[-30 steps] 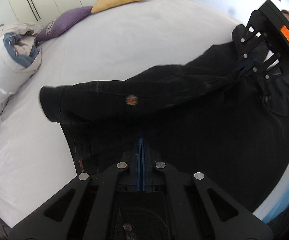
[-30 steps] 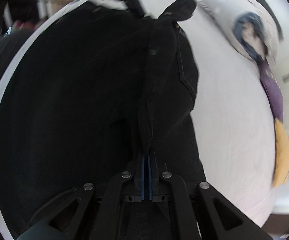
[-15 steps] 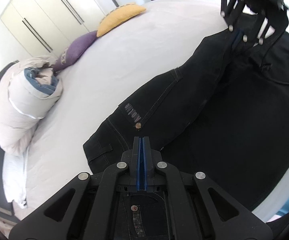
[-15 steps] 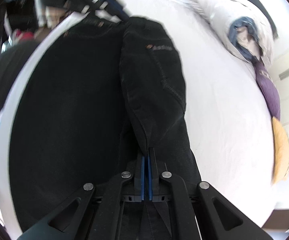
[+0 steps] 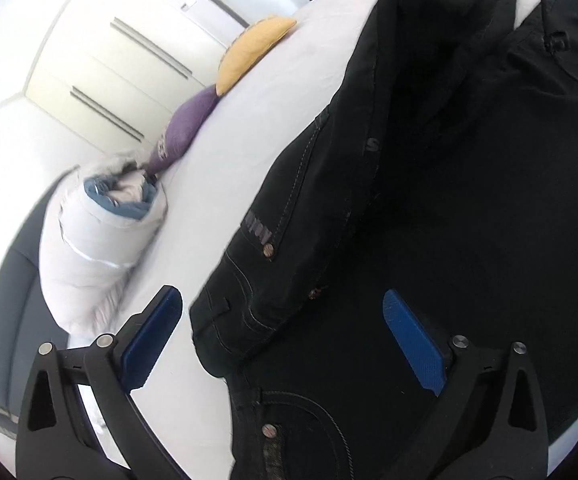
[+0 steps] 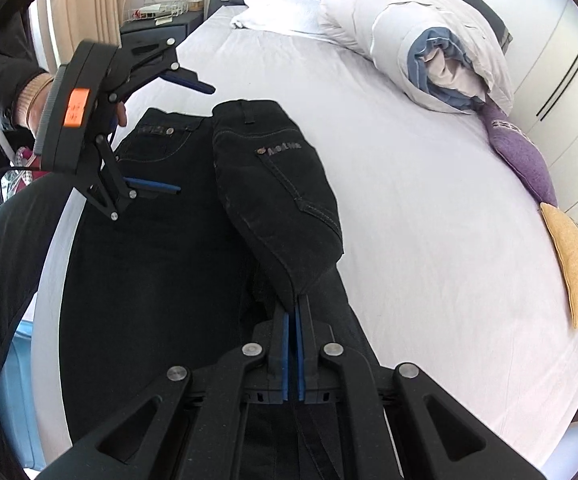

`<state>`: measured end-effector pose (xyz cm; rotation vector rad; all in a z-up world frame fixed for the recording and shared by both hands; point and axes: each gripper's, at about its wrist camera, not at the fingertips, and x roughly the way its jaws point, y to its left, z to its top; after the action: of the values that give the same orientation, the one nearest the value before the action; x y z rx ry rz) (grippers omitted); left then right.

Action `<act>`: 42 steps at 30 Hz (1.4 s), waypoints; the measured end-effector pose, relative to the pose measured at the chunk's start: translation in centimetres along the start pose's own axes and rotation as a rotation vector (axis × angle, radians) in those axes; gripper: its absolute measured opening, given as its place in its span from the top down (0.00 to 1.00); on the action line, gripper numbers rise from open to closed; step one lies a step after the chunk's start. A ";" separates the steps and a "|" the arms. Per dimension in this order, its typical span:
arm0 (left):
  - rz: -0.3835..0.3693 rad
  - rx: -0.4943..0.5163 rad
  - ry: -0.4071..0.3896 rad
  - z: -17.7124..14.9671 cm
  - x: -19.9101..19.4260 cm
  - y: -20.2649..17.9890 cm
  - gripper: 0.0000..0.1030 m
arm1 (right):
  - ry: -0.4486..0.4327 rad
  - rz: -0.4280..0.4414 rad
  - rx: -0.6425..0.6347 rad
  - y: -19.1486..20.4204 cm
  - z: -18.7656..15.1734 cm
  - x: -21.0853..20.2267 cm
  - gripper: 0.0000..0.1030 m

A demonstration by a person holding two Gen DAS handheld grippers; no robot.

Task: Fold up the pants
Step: 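Lift the jeans by the waistband with both tools, hanging the legs down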

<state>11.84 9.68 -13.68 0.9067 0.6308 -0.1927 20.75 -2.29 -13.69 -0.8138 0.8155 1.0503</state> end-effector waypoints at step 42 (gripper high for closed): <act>0.030 0.298 0.024 -9.3 -3.0 -6.0 0.95 | 0.128 0.007 -0.327 16.3 -2.4 4.3 0.97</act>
<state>2.96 13.03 -20.16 1.2061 0.6201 -0.2532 6.15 1.98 -21.35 -1.1654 0.7638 1.1638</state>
